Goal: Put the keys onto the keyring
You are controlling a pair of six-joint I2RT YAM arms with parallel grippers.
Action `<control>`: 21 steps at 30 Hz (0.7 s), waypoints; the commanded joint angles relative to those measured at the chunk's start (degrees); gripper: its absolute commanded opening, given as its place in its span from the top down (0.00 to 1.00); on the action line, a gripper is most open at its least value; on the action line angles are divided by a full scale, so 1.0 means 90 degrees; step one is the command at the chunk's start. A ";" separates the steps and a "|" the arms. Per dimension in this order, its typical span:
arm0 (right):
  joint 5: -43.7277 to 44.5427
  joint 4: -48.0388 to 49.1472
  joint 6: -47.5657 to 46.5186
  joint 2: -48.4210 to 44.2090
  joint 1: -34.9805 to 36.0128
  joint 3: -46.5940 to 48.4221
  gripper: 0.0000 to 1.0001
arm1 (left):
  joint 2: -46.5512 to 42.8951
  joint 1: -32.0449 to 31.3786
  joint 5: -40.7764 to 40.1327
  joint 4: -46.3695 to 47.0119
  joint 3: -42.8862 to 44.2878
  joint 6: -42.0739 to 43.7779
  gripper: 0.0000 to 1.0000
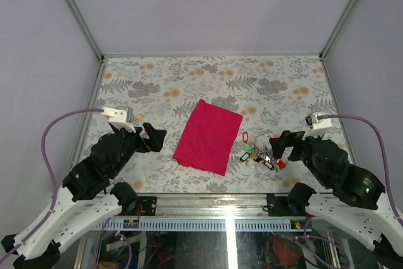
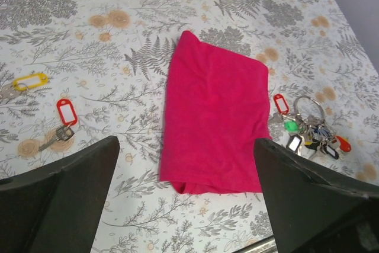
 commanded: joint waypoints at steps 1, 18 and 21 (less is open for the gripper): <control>0.0022 0.0611 -0.0379 -0.0233 -0.0002 -0.0244 0.01 | -0.0311 0.0016 -0.0264 0.0113 -0.0272 0.0031 0.00; 0.0105 0.0831 -0.0487 -0.0846 0.0004 -0.0597 0.01 | -0.0332 0.0017 -0.0346 0.0185 -0.0373 0.0122 0.00; 0.0110 0.0861 -0.0475 -0.1040 0.0004 -0.0637 0.01 | -0.0320 0.0014 -0.0343 0.0167 -0.0361 0.0128 0.00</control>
